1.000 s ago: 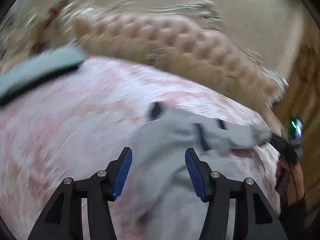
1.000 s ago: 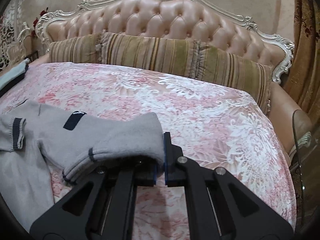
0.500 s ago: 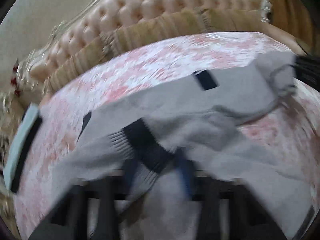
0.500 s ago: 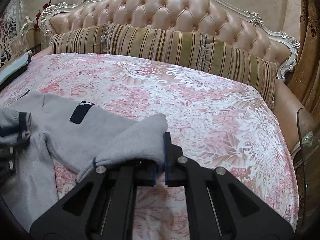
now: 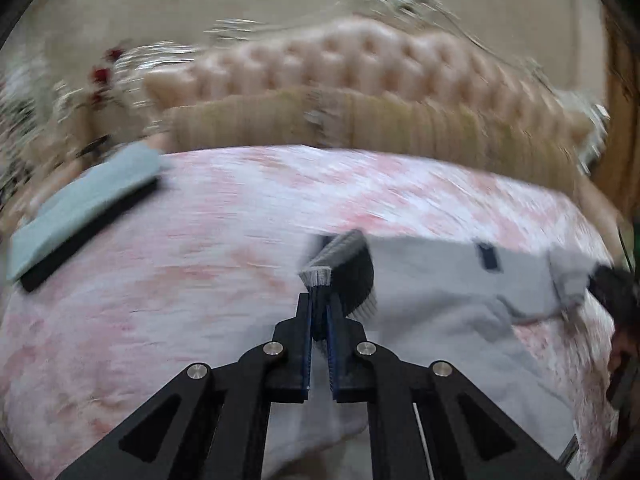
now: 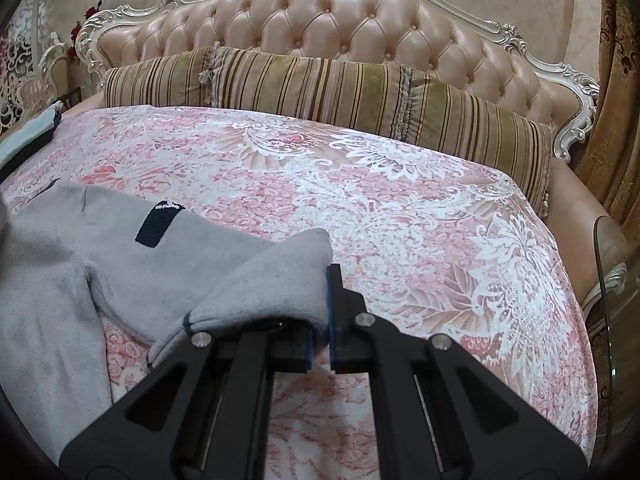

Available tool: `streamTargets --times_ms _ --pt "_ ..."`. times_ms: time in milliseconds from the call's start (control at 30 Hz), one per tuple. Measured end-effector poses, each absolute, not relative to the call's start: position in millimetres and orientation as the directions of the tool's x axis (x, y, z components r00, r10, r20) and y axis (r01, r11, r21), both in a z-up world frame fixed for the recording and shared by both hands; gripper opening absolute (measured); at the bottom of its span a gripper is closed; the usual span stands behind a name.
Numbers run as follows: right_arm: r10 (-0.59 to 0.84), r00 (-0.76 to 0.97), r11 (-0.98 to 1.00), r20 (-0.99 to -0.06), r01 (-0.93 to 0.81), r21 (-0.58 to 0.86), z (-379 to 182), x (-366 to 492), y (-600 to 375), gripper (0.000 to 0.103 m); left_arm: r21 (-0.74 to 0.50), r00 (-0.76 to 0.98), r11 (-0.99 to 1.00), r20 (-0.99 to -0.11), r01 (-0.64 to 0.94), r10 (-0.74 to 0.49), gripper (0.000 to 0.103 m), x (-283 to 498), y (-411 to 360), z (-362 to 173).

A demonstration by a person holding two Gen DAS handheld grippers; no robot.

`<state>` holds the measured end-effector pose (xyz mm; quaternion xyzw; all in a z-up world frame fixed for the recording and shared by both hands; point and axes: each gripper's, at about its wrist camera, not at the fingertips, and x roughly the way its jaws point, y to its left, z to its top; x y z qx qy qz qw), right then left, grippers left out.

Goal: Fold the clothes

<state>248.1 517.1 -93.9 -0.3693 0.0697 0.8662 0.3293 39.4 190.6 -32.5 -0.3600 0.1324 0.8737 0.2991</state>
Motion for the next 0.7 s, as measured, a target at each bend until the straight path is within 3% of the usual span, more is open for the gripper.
streamTargets --times_ms 267,467,700 --pt "0.547 -0.505 -0.75 -0.668 -0.649 -0.124 -89 255 523 0.005 0.018 -0.621 -0.926 -0.746 -0.378 0.239 0.006 -14 58 -39" --pt "0.647 -0.453 -0.657 -0.614 -0.739 -0.147 -72 277 543 0.005 -0.013 -0.619 -0.961 -0.763 -0.276 0.188 0.006 -29 18 -53" --pt "0.646 -0.406 -0.608 -0.646 -0.785 -0.114 -77 291 569 0.005 -0.037 -0.619 -0.988 -0.775 -0.149 0.122 0.007 -46 -24 -65"
